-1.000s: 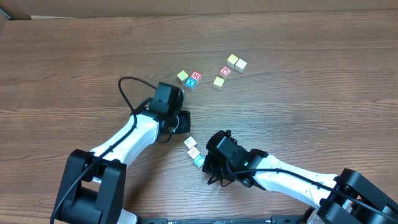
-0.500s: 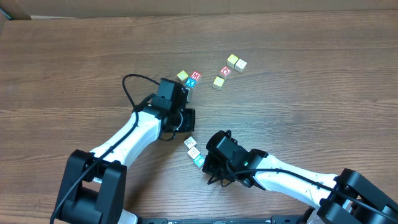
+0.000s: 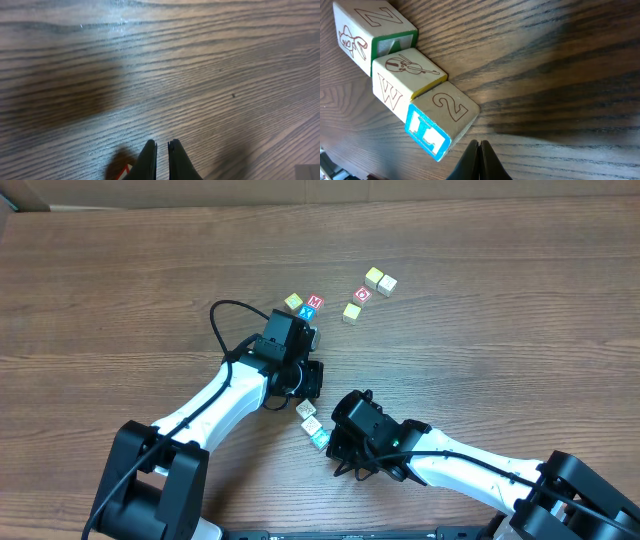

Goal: Flip 5 blocks

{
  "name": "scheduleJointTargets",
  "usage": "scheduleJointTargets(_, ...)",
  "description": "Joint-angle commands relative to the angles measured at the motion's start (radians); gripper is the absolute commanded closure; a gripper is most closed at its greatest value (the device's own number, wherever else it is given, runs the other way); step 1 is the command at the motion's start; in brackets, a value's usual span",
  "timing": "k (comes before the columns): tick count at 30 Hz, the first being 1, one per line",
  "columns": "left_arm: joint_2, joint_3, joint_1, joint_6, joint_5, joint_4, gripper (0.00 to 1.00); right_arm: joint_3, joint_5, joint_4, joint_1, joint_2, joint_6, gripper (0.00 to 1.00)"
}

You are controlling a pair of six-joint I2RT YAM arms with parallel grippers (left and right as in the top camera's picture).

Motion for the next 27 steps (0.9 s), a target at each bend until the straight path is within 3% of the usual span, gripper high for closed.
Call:
scheduleJointTargets(1, 0.042, 0.013, -0.009, 0.018, -0.002, -0.01, 0.96, 0.02, 0.009, 0.001, 0.004, 0.004, 0.001, 0.96)
scheduleJointTargets(27, 0.117, 0.013, -0.026, 0.022, -0.01, -0.017, 0.96, 0.02, 0.009, -0.003, 0.004, 0.004, 0.001, 0.96)
